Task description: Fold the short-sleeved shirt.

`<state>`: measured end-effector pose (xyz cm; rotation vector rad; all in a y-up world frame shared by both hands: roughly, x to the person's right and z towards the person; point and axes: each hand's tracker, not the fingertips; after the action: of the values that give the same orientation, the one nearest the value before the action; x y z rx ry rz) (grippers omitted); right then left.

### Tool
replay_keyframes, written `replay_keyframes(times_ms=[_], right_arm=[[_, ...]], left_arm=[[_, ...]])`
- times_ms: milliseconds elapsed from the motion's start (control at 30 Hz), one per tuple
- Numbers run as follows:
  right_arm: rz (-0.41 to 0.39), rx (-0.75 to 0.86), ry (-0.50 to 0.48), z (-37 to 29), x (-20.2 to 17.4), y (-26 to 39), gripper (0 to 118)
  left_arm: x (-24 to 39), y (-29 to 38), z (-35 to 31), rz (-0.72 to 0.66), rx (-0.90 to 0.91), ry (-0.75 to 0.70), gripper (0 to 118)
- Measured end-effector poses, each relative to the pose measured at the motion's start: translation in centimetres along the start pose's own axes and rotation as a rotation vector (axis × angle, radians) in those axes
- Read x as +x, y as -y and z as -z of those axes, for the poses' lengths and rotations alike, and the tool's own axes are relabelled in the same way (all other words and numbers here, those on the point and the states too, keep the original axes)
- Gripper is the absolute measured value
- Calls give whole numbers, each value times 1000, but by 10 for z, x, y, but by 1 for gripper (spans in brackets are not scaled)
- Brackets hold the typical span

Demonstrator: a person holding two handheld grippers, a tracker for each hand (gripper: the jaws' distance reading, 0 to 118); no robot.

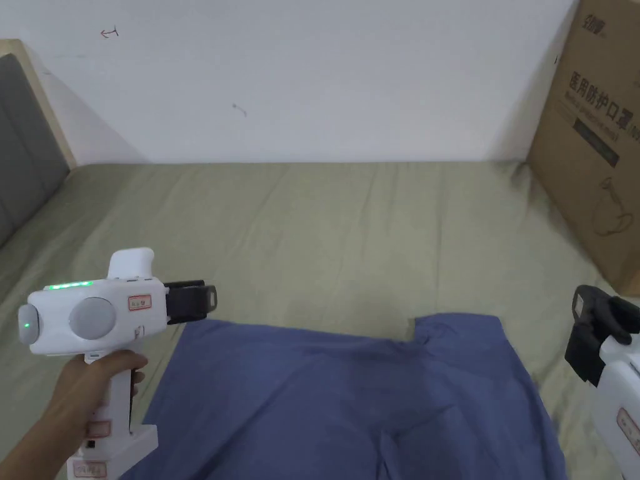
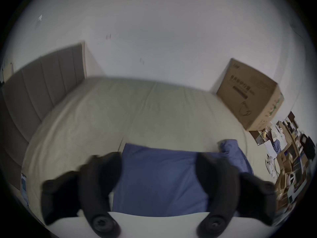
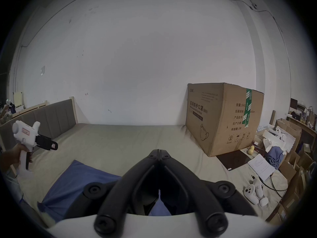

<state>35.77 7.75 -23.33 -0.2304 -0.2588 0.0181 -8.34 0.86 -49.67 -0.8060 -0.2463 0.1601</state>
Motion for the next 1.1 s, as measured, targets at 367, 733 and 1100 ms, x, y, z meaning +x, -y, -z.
replay_keyframes(times_ms=[367, 733, 1100], right_arm=[[16, -136, 20, 103, 7, 29, 0], [171, -464, 1, 188, 37, 69, 92], [96, -809, 70, 281, 54, 182, 67]], left_arm=[[-36, -6, 194, 104, -248, -195, 81], [-16, 8, 181, 183, -192, -121, 3], [6, -9, 79, 160, -44, -32, 3]])
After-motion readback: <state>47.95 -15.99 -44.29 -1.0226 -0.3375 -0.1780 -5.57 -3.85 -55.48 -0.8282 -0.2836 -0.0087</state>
